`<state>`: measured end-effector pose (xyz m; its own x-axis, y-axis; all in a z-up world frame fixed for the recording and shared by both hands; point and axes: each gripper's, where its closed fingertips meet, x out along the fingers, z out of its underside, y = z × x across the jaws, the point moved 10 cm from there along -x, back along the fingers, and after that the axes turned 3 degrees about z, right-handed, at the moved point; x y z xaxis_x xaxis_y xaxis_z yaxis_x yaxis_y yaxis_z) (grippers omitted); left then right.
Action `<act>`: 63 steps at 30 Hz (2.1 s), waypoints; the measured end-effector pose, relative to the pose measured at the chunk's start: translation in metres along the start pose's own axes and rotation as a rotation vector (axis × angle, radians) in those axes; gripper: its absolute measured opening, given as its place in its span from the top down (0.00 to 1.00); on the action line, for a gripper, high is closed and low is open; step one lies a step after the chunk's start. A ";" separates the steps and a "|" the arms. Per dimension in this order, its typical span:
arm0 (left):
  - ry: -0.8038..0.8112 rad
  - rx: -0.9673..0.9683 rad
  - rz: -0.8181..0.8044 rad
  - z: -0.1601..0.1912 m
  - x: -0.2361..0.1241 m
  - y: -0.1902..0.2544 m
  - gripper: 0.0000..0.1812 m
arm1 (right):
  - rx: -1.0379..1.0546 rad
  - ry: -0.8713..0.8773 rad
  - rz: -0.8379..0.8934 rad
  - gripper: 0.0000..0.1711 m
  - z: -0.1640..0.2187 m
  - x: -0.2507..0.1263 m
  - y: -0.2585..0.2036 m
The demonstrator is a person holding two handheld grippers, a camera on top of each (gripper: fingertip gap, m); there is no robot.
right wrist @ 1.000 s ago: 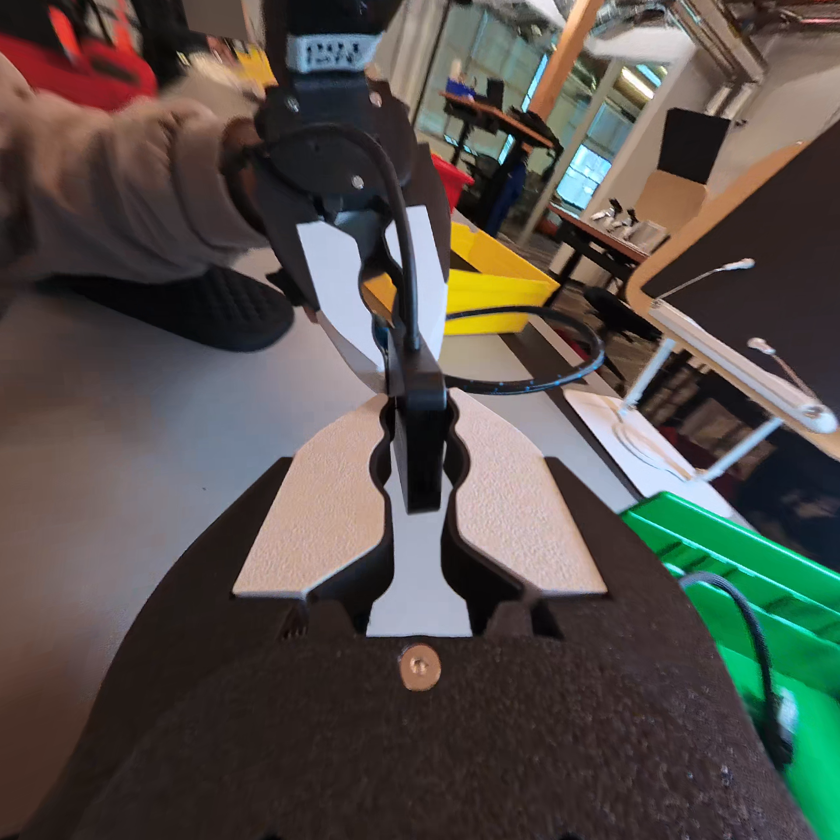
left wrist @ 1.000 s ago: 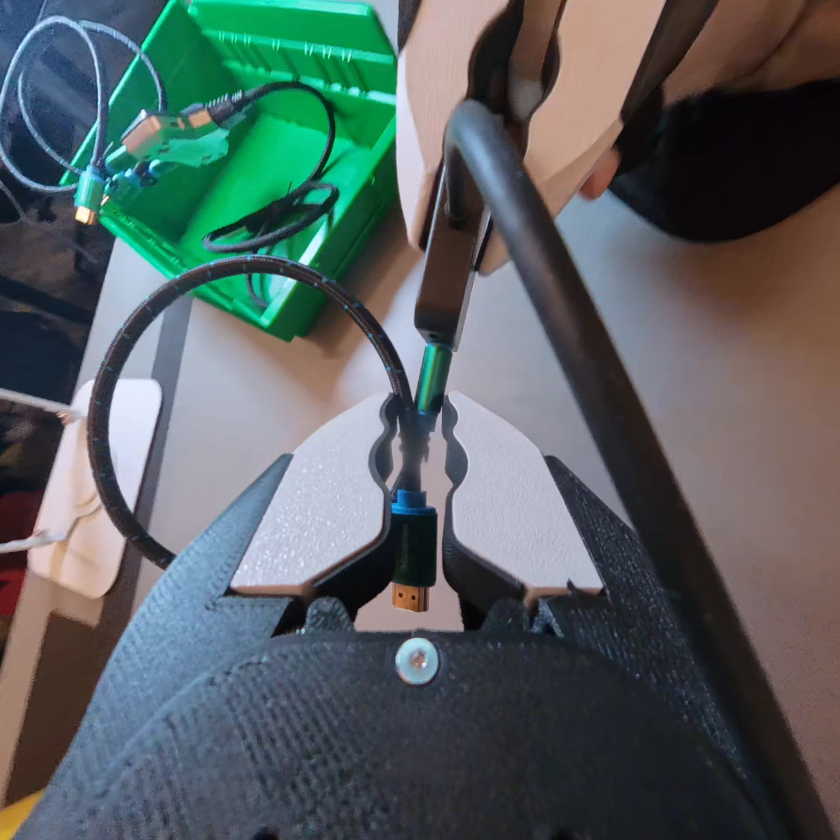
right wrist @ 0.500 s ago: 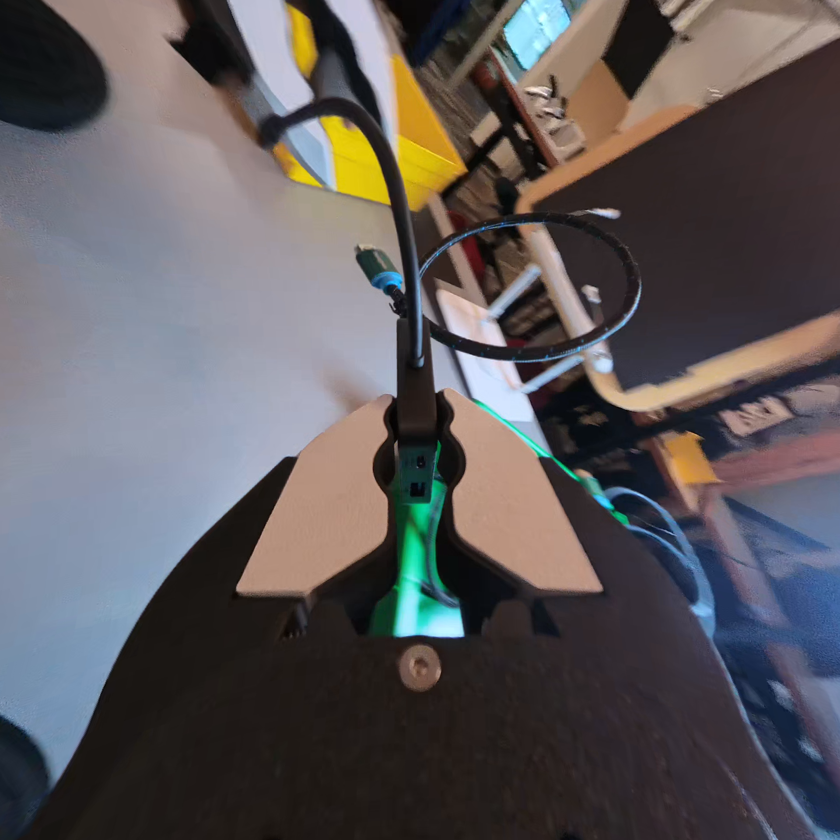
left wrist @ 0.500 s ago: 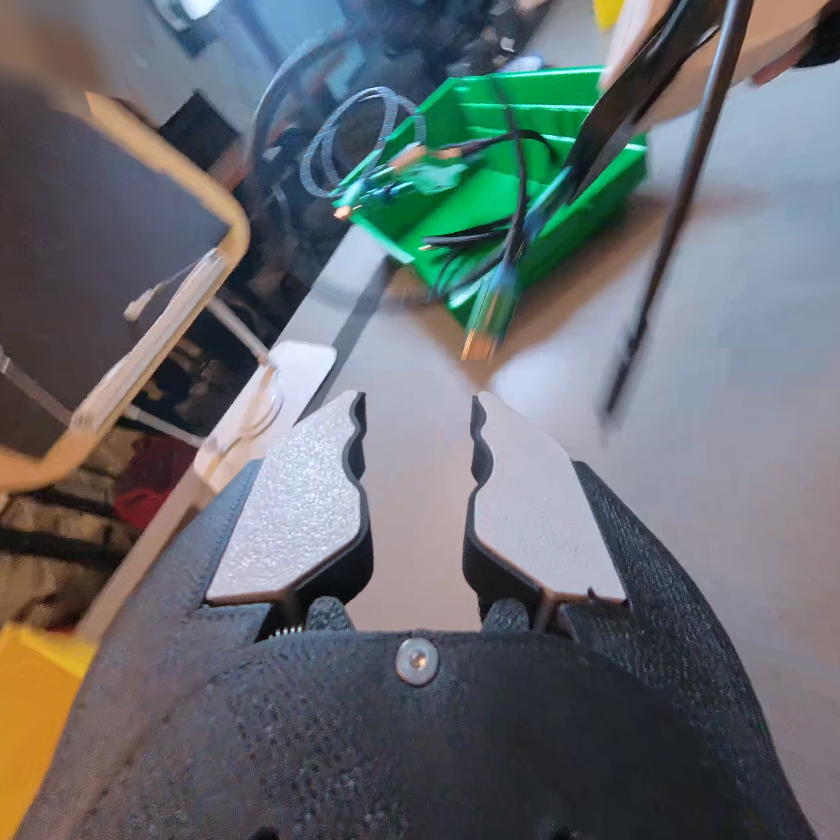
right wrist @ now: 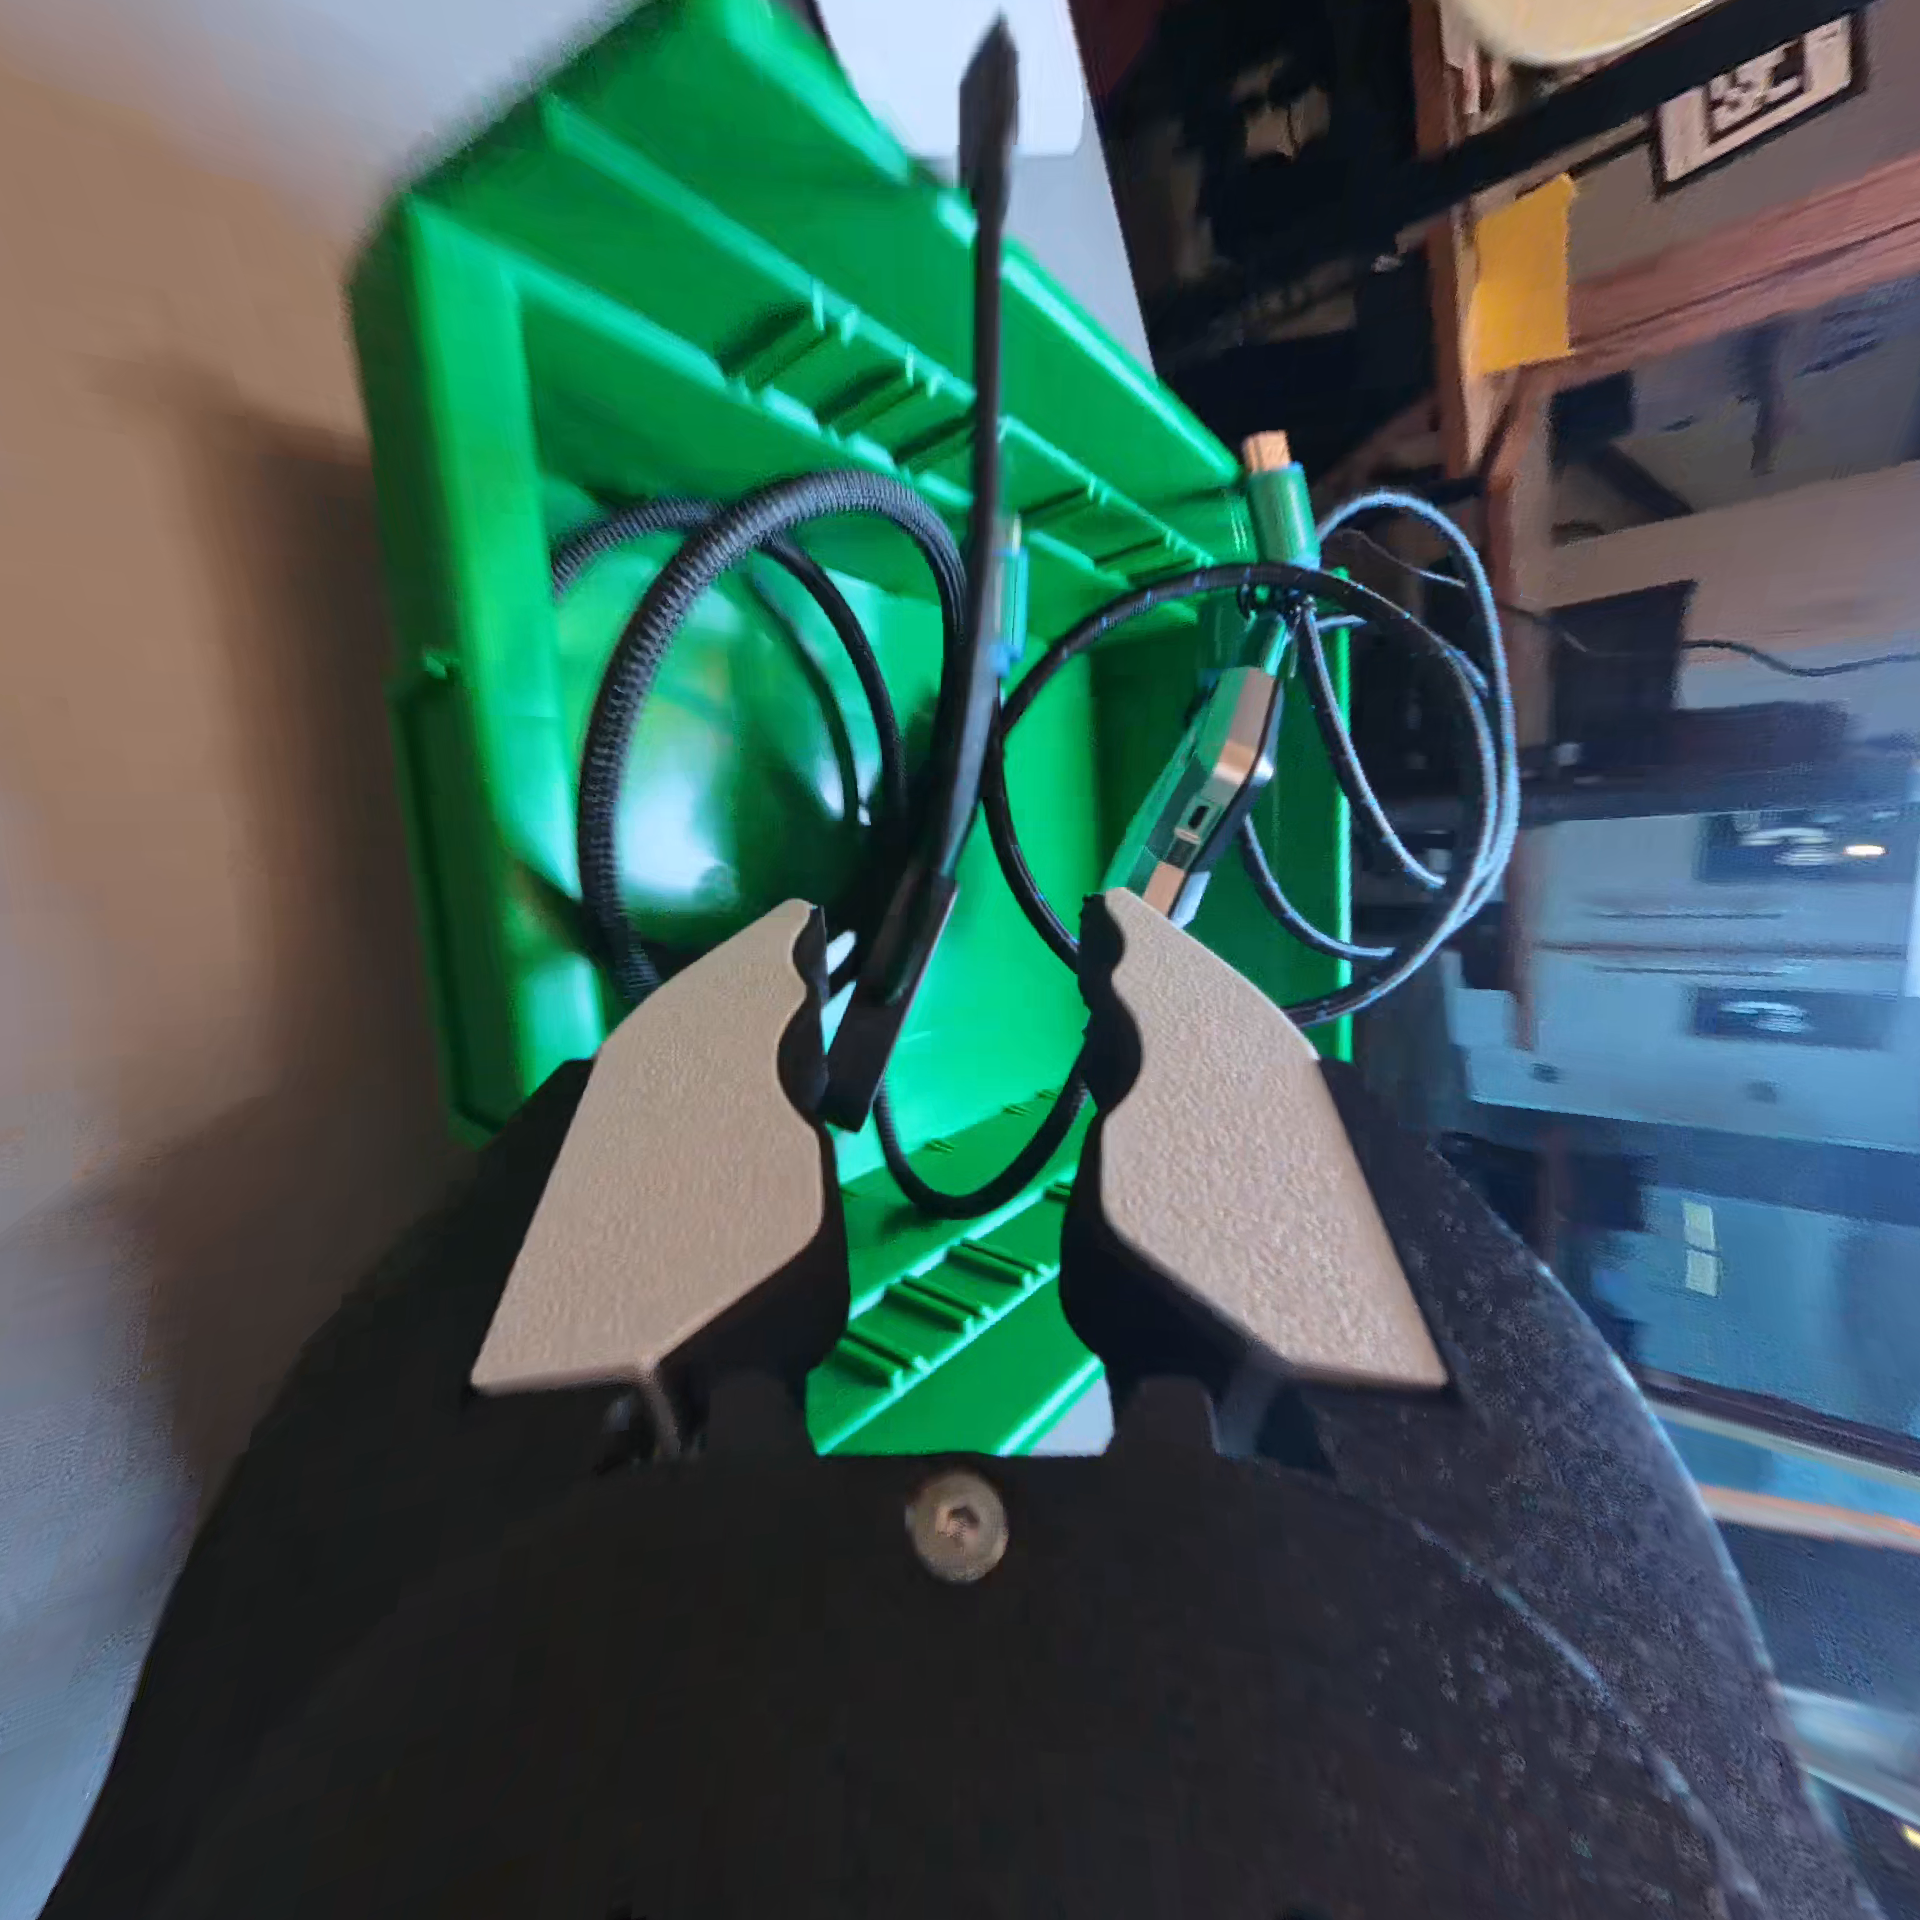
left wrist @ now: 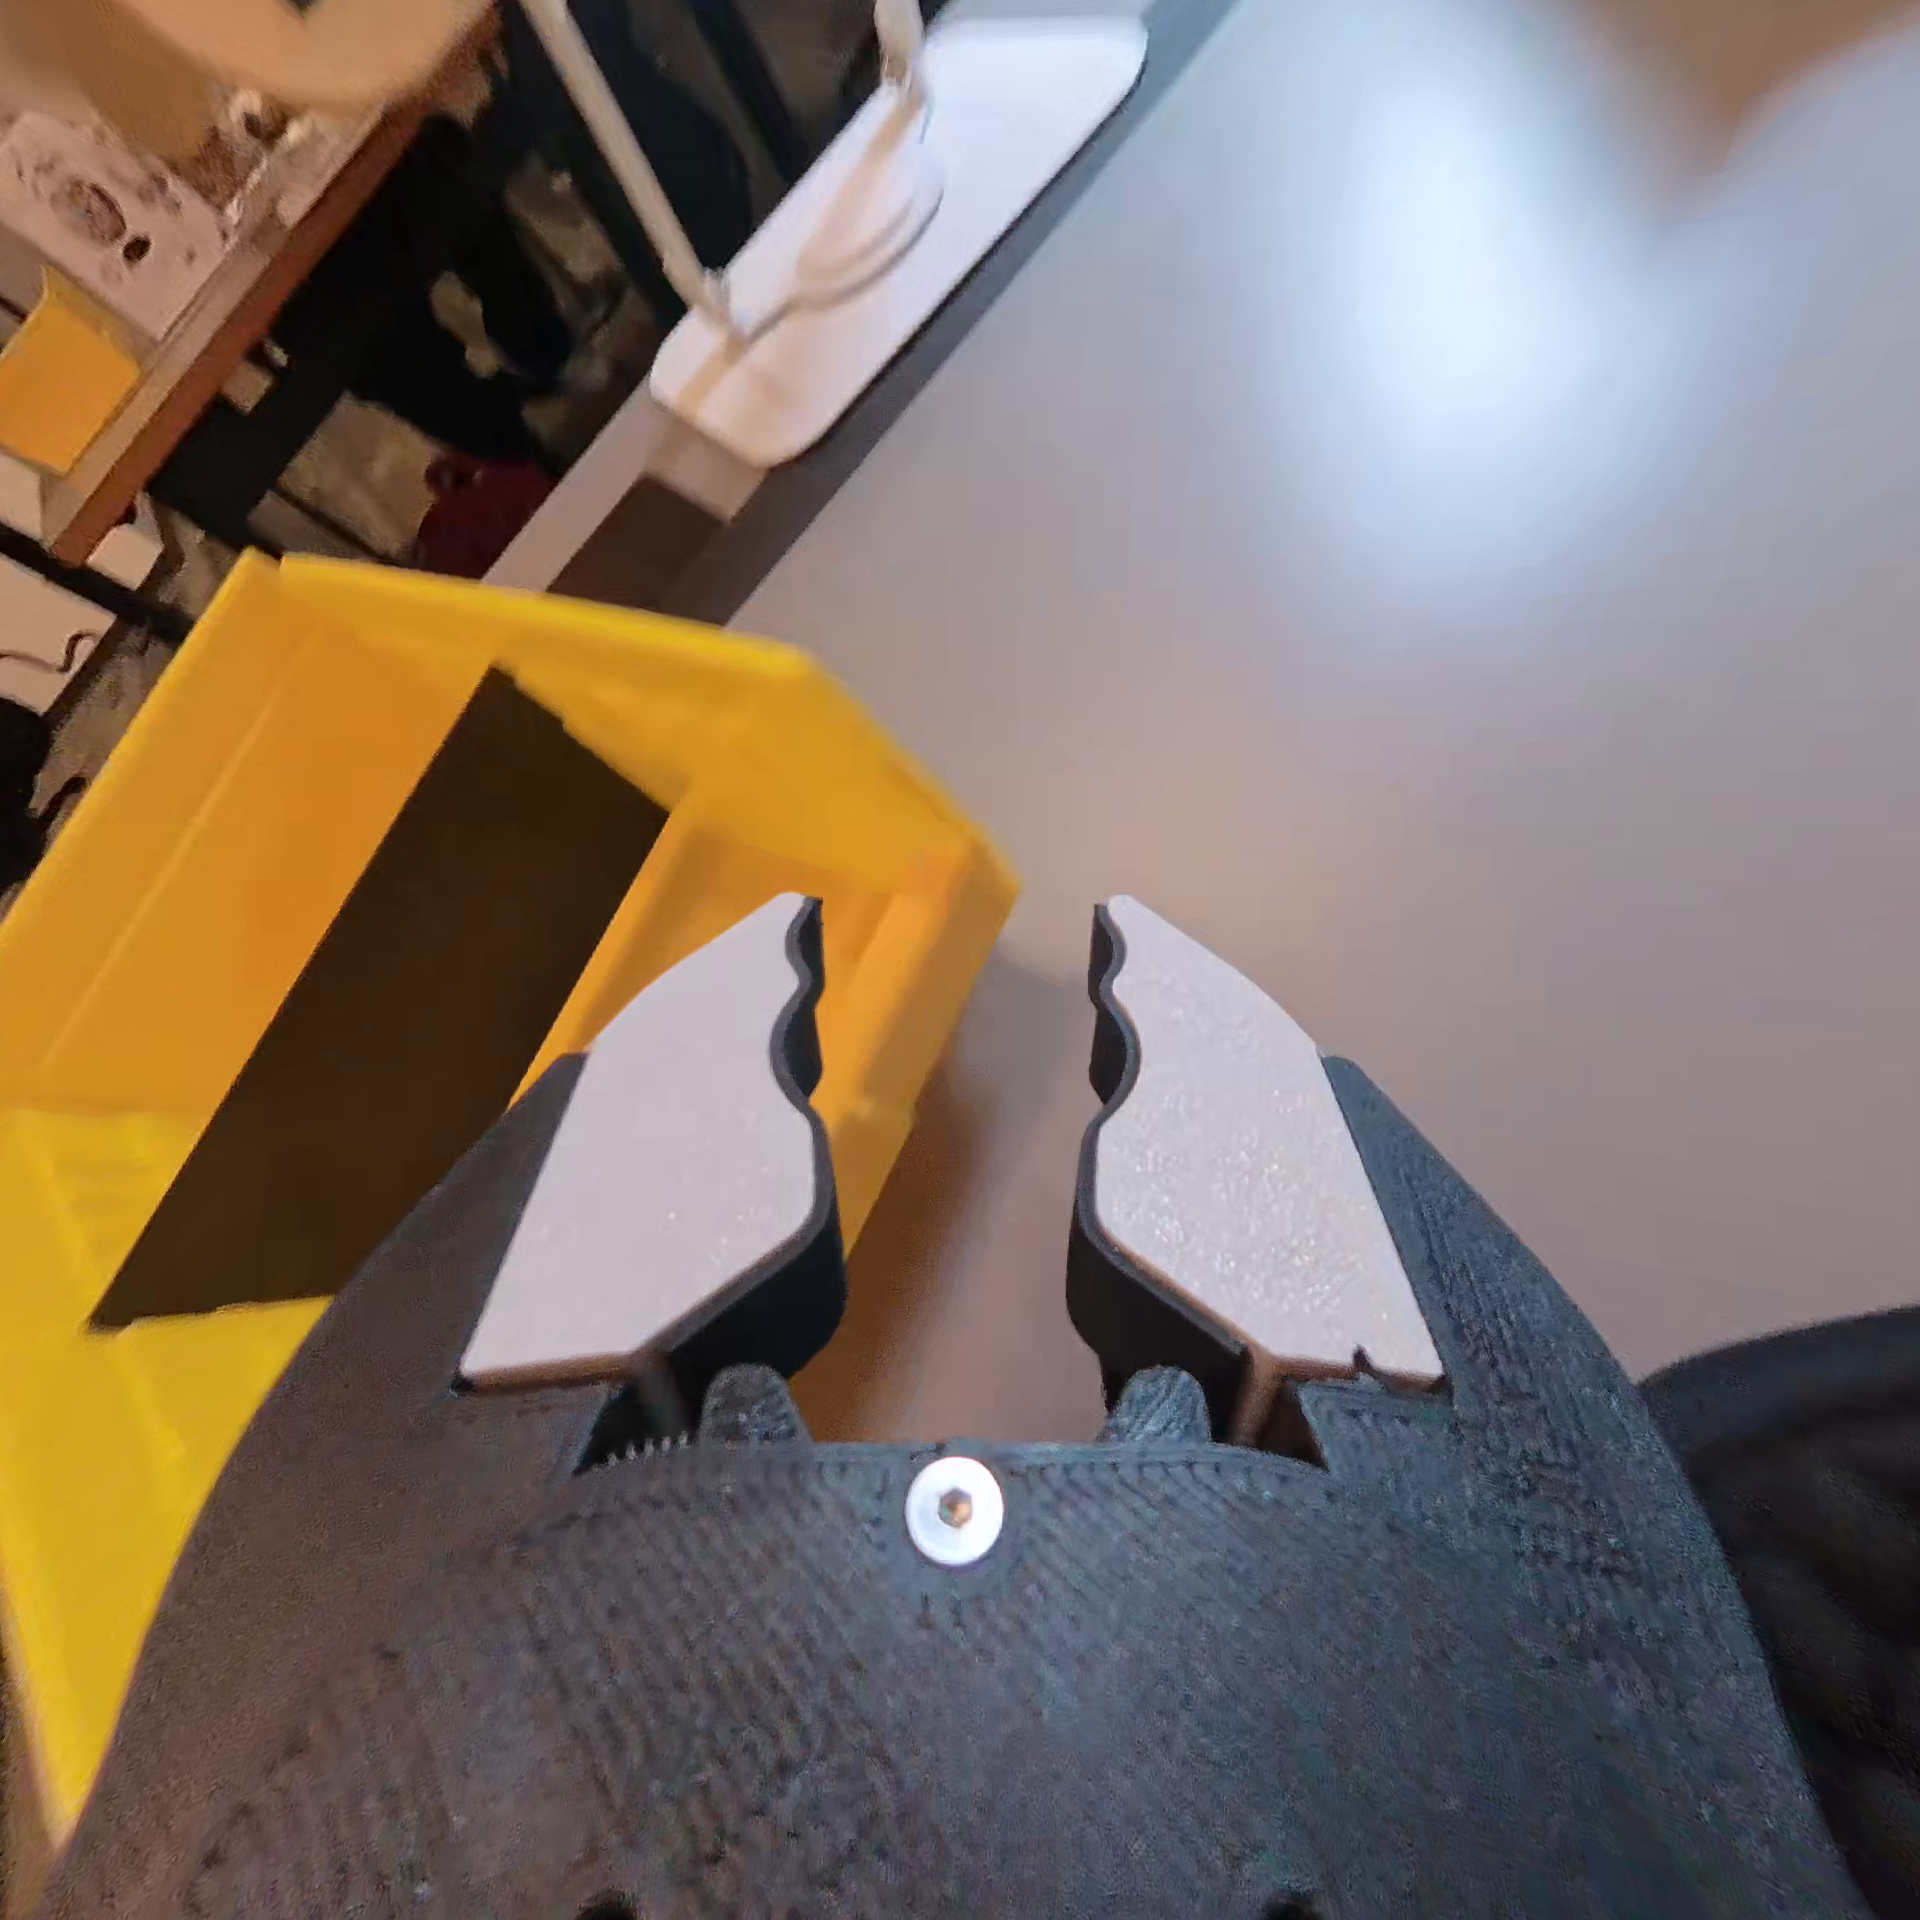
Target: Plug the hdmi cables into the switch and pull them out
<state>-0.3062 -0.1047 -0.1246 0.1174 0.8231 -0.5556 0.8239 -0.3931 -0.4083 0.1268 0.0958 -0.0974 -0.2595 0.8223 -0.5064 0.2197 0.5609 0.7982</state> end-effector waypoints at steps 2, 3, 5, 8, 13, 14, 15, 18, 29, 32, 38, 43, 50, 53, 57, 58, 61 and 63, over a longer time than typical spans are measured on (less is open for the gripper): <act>-0.089 0.019 -0.016 0.013 -0.004 -0.013 0.69 | 0.016 -0.013 -0.042 0.72 -0.004 -0.018 0.006; -0.125 0.037 -0.017 0.019 -0.006 -0.019 0.67 | 0.010 -0.010 -0.047 0.72 -0.005 -0.026 0.009; -0.209 0.080 0.002 0.028 -0.006 -0.030 0.64 | 0.040 0.029 -0.135 0.74 -0.008 -0.039 0.006; -0.331 0.129 0.036 0.039 0.002 -0.043 0.61 | 0.052 -0.041 -0.301 0.74 -0.007 -0.041 -0.010; -0.398 0.192 0.083 0.046 0.028 -0.048 0.70 | 0.046 -0.166 -0.301 0.73 -0.006 -0.023 -0.032; -0.402 0.209 0.108 0.044 0.032 -0.045 0.78 | 0.041 -0.191 -0.302 0.73 -0.006 -0.017 -0.036; -0.396 0.242 0.113 0.041 0.036 -0.042 0.82 | 0.033 -0.209 -0.293 0.73 -0.006 -0.010 -0.038; -0.377 0.323 0.100 0.024 0.047 -0.024 0.84 | -0.001 -0.209 -0.303 0.78 -0.006 0.002 -0.046; -0.167 0.594 0.261 -0.060 0.081 0.079 0.83 | -0.138 -0.043 -0.270 0.79 -0.001 -0.041 -0.077; -0.070 0.662 0.283 -0.079 0.092 0.097 0.82 | -0.154 0.017 -0.282 0.79 0.000 -0.064 -0.092; 0.035 0.604 0.268 -0.099 0.076 0.117 0.75 | -0.228 0.168 -0.275 0.78 0.006 -0.114 -0.124; 0.276 0.176 0.505 -0.119 0.022 0.153 0.76 | 0.208 0.570 -0.463 0.79 0.010 -0.198 -0.112; 0.292 -0.216 0.447 -0.125 0.021 0.202 0.67 | 0.884 0.498 -0.218 0.69 0.097 -0.197 -0.080; 0.272 -0.350 0.399 -0.128 0.042 0.210 0.68 | 0.895 0.360 -0.228 0.69 0.098 -0.160 -0.088; 0.251 -0.279 0.309 -0.138 0.060 0.226 0.81 | 0.859 0.251 -0.176 0.82 0.092 -0.134 -0.085; 0.256 -0.215 0.306 -0.140 0.058 0.229 0.84 | 0.840 0.254 -0.130 0.85 0.095 -0.134 -0.083; 0.269 -0.105 0.280 -0.142 0.045 0.237 0.86 | 0.849 0.340 -0.067 0.88 0.096 -0.154 -0.080; 0.314 -0.068 0.254 -0.147 0.029 0.243 0.88 | 0.743 0.354 0.070 0.94 0.091 -0.177 -0.073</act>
<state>-0.0215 -0.1161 -0.1333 0.4769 0.7924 -0.3804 0.7802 -0.5809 -0.2319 0.2426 -0.0816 -0.0957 -0.4754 0.8488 -0.2314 0.7791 0.5284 0.3374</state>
